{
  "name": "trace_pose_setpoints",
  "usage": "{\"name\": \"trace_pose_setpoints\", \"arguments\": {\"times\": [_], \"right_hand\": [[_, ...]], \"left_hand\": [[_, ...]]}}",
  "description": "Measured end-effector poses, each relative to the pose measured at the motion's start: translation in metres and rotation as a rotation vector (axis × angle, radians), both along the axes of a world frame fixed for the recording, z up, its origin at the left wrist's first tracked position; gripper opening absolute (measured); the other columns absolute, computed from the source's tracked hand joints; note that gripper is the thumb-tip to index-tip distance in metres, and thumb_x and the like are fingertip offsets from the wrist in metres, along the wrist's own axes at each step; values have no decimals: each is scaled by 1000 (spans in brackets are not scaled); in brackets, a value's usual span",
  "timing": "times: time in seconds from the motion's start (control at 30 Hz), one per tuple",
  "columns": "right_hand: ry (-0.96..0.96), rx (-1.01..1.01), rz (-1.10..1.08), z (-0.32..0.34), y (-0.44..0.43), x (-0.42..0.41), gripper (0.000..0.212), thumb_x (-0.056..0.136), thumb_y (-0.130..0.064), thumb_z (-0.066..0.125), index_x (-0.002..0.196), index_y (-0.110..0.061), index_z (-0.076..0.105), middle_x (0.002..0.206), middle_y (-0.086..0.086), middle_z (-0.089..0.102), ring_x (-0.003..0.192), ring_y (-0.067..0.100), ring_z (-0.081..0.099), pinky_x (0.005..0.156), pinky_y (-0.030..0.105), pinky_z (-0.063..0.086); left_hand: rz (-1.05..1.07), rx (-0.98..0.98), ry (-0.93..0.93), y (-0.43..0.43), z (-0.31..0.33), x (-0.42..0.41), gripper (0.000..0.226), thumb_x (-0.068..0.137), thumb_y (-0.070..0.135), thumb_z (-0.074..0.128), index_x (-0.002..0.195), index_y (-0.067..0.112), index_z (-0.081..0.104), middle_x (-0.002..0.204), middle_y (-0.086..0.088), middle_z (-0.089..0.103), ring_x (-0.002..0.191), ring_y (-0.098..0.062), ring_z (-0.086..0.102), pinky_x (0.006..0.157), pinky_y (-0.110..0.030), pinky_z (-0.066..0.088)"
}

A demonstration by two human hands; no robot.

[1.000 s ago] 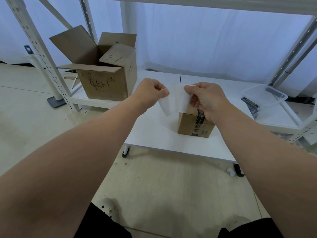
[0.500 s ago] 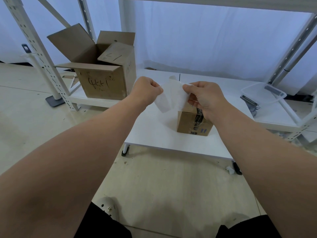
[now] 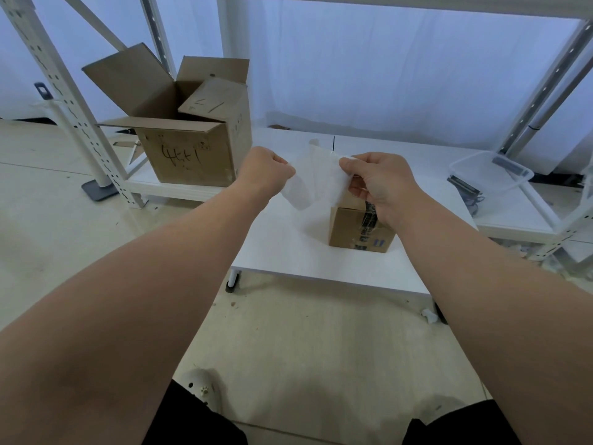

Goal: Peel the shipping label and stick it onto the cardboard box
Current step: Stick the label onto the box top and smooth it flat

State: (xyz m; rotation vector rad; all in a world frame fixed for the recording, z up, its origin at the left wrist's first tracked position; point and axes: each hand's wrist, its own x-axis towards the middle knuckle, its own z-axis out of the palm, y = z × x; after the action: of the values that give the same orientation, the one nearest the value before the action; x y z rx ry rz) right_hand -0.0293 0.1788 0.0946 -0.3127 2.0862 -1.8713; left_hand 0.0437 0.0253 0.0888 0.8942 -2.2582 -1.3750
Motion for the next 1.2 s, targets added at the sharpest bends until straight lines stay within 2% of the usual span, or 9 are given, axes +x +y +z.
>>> {"name": "trace_pose_setpoints", "arguments": {"times": [0.23, 0.37, 0.5, 0.6, 0.73, 0.93, 1.0, 1.1, 1.2], "right_hand": [[-14, -17, 11, -1, -1, 0, 9, 85, -13, 69, 78, -12, 64, 90, 7, 67, 84, 20, 60, 89, 35, 55], [-7, -47, -7, 0, -2, 1, 10, 86, -14, 68, 77, -13, 64, 91, 8, 67, 81, 20, 60, 85, 33, 55], [-41, -106, -37, -2, -1, 1, 11, 88, -16, 65, 79, -13, 61, 101, 12, 66, 89, 23, 64, 80, 33, 58], [-80, -150, -50, -3, -1, 1, 13, 90, -16, 62, 79, -13, 58, 102, 13, 66, 88, 24, 65, 77, 35, 59], [-84, -193, -78, 1, -3, 3, 11, 92, -18, 59, 83, -14, 57, 102, 10, 65, 89, 25, 66, 74, 37, 60], [-6, -154, -102, 2, -1, 3, 10, 92, -21, 59, 83, -16, 57, 104, 10, 62, 86, 25, 64, 58, 29, 56], [25, -153, -113, 4, 1, 3, 12, 92, -19, 58, 80, -17, 55, 99, 7, 60, 85, 24, 63, 55, 27, 55], [46, -169, -111, 6, 4, 3, 11, 93, -16, 56, 83, -14, 54, 90, 1, 57, 81, 19, 61, 59, 26, 58], [67, -139, -78, 7, 5, 3, 6, 94, -17, 56, 94, -11, 55, 94, 2, 59, 81, 18, 63, 63, 27, 59]], "left_hand": [[8, -9, 15, -4, -3, 0, 26, 86, 7, 58, 63, 12, 49, 62, -2, 46, 52, -14, 39, 51, -22, 33], [-28, -67, 44, -5, -8, 1, 8, 95, 23, 48, 91, 16, 51, 77, 5, 48, 64, -12, 42, 57, -25, 37], [-97, 144, 76, -9, -8, 4, 21, 99, 34, 41, 102, 14, 47, 97, -3, 54, 77, -13, 48, 67, -24, 43], [-117, 400, 191, -1, -3, 5, 28, 100, 36, 38, 109, 11, 45, 122, -12, 52, 103, -27, 58, 81, -40, 56], [-44, 299, 284, 15, 7, 2, 34, 101, 39, 30, 113, 9, 40, 100, -7, 52, 86, -23, 58, 69, -35, 60], [-136, 162, 277, 18, 9, 2, 55, 87, 28, 66, 125, 20, 27, 101, -4, 50, 84, -18, 55, 52, -17, 50], [-177, 112, 279, 17, 9, 4, 67, 83, 21, 71, 131, 25, 24, 99, -5, 51, 85, -20, 58, 60, -20, 53], [-206, 99, 211, 15, 8, 3, 64, 79, 29, 74, 130, 23, 36, 118, -9, 48, 101, -24, 56, 76, -27, 52], [-268, 156, 111, 17, 6, 0, 62, 79, 37, 73, 127, 11, 47, 120, -8, 54, 95, -18, 58, 74, -21, 48]]}}
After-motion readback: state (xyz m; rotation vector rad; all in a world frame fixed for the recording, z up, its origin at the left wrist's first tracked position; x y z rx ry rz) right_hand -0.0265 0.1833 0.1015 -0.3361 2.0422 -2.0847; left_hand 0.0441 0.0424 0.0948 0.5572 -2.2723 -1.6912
